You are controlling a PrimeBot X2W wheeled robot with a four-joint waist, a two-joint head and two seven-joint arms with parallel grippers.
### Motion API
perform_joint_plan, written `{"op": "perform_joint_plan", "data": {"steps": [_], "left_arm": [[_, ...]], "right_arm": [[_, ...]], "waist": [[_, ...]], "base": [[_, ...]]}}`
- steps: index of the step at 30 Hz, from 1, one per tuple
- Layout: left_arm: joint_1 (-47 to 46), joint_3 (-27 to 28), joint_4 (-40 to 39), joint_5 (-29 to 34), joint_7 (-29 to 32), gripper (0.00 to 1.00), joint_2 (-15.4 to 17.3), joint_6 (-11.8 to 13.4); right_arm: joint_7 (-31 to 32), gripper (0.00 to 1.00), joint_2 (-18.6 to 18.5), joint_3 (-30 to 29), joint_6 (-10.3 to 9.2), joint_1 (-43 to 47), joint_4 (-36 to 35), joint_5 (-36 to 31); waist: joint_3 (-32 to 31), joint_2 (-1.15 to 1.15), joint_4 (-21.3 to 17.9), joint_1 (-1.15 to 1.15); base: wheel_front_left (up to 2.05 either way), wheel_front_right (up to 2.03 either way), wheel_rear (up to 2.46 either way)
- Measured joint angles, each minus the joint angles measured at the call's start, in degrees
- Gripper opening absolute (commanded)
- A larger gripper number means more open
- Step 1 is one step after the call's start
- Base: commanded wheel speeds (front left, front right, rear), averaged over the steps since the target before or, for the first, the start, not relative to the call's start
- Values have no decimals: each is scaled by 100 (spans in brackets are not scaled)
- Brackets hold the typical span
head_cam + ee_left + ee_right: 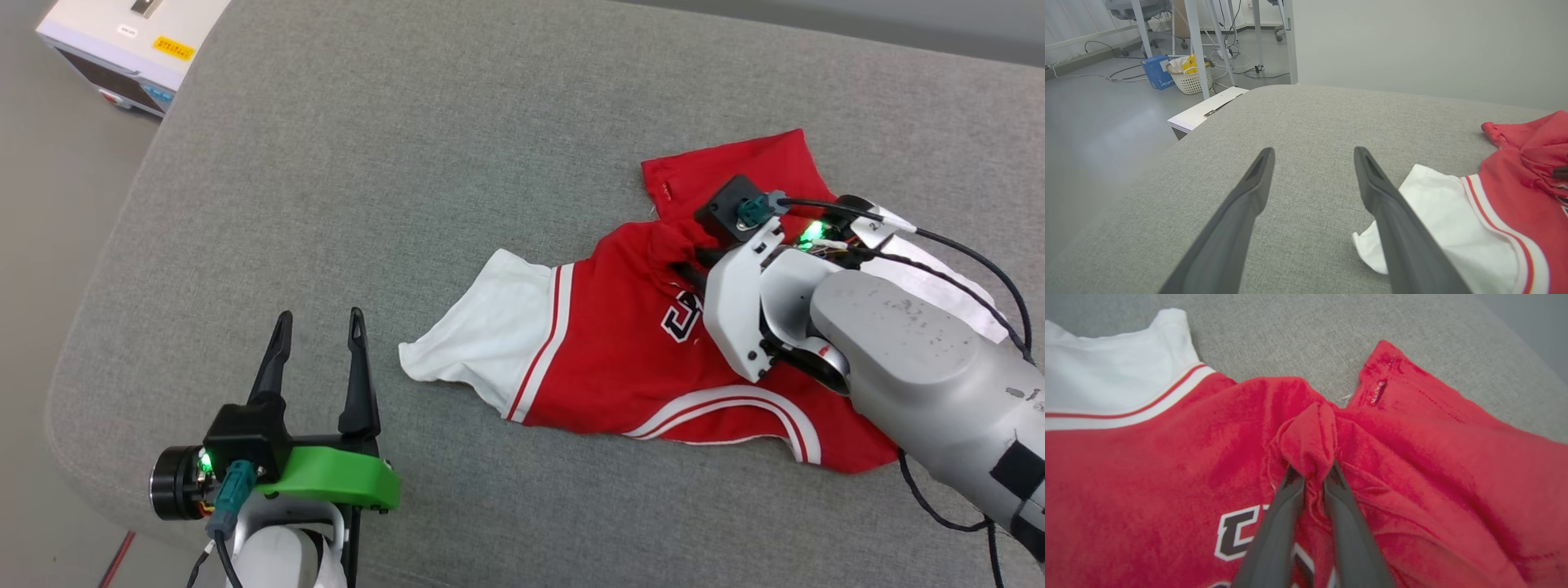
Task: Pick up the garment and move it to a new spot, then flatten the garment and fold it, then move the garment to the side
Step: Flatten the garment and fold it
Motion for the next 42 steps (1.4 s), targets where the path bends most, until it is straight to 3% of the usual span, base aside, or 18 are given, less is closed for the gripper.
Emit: {"op": "perform_joint_plan", "data": {"steps": [6,13,19,23,31,42], "left_arm": [[31,118,-10,124,0,100,-1,0],[179,201,-48,238,0,100,-3,-5],[204,266,-120,271,0,100,-4,-10],[202,265,-160,280,1,100,-4,-18],[176,155,-165,268,0,100,-5,-18],[10,113,-164,252,1,100,-5,-13]], "right_arm": [[-1192,100,-527,-77,0,30,-349,301],[-1690,100,-1532,-521,0,24,-866,376],[-837,100,-2428,-595,0,-14,-1513,425],[354,100,-2884,-555,0,-85,-1940,734],[1979,100,-2988,-433,0,-123,-1918,1084],[2393,100,-2513,-247,-1,120,-1248,817]], "waist": [[-247,0,-182,0],[-489,0,-493,0],[-542,0,-678,0],[-430,0,-690,0],[-147,0,-575,0],[209,0,-374,0]], "base": [[0,0,0],[0,0,0],[0,0,0],[0,0,0],[0,0,0],[0,0,0]]}}
